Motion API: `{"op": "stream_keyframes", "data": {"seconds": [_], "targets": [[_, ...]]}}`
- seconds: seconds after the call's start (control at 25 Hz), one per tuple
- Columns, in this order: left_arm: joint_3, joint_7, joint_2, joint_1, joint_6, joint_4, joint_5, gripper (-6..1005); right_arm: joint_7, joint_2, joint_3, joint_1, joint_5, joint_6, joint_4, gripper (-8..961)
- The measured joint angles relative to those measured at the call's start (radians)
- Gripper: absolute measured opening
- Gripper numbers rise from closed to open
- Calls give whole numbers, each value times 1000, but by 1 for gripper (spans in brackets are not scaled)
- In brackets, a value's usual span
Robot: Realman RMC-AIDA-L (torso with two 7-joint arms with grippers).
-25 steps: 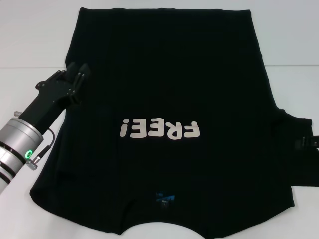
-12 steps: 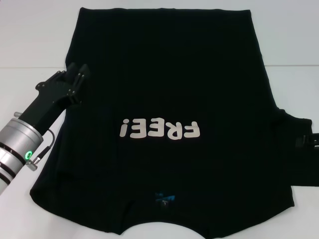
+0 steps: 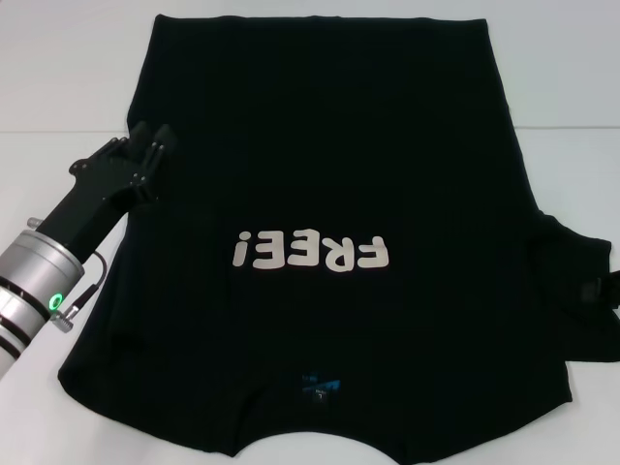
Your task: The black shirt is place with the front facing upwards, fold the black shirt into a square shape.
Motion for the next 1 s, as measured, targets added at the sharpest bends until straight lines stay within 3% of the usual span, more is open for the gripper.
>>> {"op": "stream_keyframes", "data": {"seconds": [0.44, 0.64, 0.84, 1.0], "targets": [[0, -2, 0, 3, 4, 0, -1, 305, 0, -7, 9, -5, 0, -1, -2, 70], [0, -4, 0, 4, 9, 0, -2, 305, 0, -7, 6, -7, 0, 0, 0, 2], [0, -5, -1, 4, 9, -1, -2, 305, 0, -13, 19, -26, 6, -1, -9, 3], [0, -5, -2, 4, 9, -1, -2, 305, -16, -43, 31, -72, 95, -27, -12, 3]]}}
